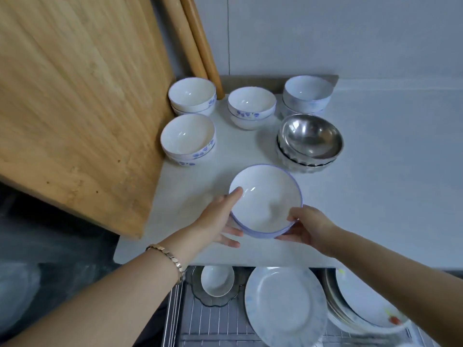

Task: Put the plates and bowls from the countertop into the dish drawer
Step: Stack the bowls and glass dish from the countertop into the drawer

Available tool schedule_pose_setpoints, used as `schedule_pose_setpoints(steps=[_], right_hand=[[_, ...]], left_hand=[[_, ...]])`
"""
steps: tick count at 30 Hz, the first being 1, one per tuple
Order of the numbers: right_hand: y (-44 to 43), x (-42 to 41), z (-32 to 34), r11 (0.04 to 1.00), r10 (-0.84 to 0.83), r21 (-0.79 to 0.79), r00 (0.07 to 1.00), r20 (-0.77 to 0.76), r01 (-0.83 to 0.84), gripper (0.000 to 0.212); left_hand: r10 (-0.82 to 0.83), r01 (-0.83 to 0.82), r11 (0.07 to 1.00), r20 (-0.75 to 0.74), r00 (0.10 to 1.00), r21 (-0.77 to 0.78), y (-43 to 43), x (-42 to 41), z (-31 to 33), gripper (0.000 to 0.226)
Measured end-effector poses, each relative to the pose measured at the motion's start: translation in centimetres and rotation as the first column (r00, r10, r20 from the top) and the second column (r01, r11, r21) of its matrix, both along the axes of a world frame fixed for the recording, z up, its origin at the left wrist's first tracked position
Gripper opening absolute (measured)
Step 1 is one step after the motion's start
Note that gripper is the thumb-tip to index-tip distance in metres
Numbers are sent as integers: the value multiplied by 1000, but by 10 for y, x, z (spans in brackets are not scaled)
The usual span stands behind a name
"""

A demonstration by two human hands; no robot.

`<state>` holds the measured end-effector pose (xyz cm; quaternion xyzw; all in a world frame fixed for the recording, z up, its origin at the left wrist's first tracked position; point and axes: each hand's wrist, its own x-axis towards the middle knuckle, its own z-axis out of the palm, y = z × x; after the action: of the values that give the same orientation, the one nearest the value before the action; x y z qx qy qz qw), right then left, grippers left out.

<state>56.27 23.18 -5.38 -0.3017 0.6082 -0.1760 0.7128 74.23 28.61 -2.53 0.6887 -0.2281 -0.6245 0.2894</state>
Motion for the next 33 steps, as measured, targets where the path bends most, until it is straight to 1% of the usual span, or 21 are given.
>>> schedule_pose_setpoints(steps=[2, 4, 7, 10, 12, 13, 14, 15, 16, 17, 18, 21, 24, 26, 29, 33], right_hand=[[26, -38, 6, 996, 87, 18, 996, 20, -87, 24], [49, -80, 5, 986, 161, 34, 987, 11, -161, 27], [78, -147, 0, 972, 233, 47, 972, -15, -232, 30], [101, -211, -9, 952, 303, 66, 948, -101, -298, 44], [112, -249, -17, 956, 293, 61, 941, -169, -287, 40], [116, -268, -24, 957, 287, 33, 928, -237, -288, 37], [119, -287, -32, 950, 292, -8, 894, -340, -313, 37], [121, -302, -41, 925, 315, -48, 831, -458, -377, 37], [123, -320, -50, 891, 343, -56, 748, -568, -451, 38], [125, -336, -60, 861, 366, -42, 675, -641, -507, 39], [127, -349, -71, 839, 397, -8, 622, -675, -544, 40], [132, -380, -104, 810, 493, 151, 520, -698, -566, 45], [137, -393, -129, 778, 559, 279, 419, -715, -563, 41], [137, -397, -143, 732, 605, 347, 325, -727, -586, 38], [136, -401, -158, 654, 648, 415, 187, -738, -633, 38], [134, -403, -171, 601, 664, 447, 103, -741, -663, 38]], left_hand=[[-149, 148, 989, 97, 984, 24, 14, -28, 2, 29], [-238, 237, 971, 156, 959, 23, 31, -61, -6, 25], [-283, 283, 959, 117, 952, 18, 57, -117, -22, 36], [-307, 309, 951, 136, 942, 7, 78, -179, -44, 43], [-308, 309, 951, 135, 942, 17, 90, -221, -62, 48], [-315, 314, 949, 130, 940, 26, 95, -242, -72, 49], [-323, 321, 946, 125, 938, 35, 99, -263, -81, 50], [-336, 333, 942, 125, 934, 44, 102, -280, -91, 51], [-356, 351, 935, 122, 927, 57, 105, -300, -101, 51], [-372, 366, 928, 116, 921, 74, 107, -318, -111, 51], [-384, 376, 922, 104, 917, 93, 110, -334, -123, 51], [-427, 406, 895, 87, 900, 187, 117, -378, -159, 52], [-467, 431, 863, 91, 879, 262, 125, -404, -188, 54], [-488, 441, 849, 111, 866, 292, 128, -415, -206, 56], [-541, 474, 818, 158, 826, 325, 128, -428, -220, 56], [-572, 485, 796, 188, 799, 361, 125, -434, -227, 58]])
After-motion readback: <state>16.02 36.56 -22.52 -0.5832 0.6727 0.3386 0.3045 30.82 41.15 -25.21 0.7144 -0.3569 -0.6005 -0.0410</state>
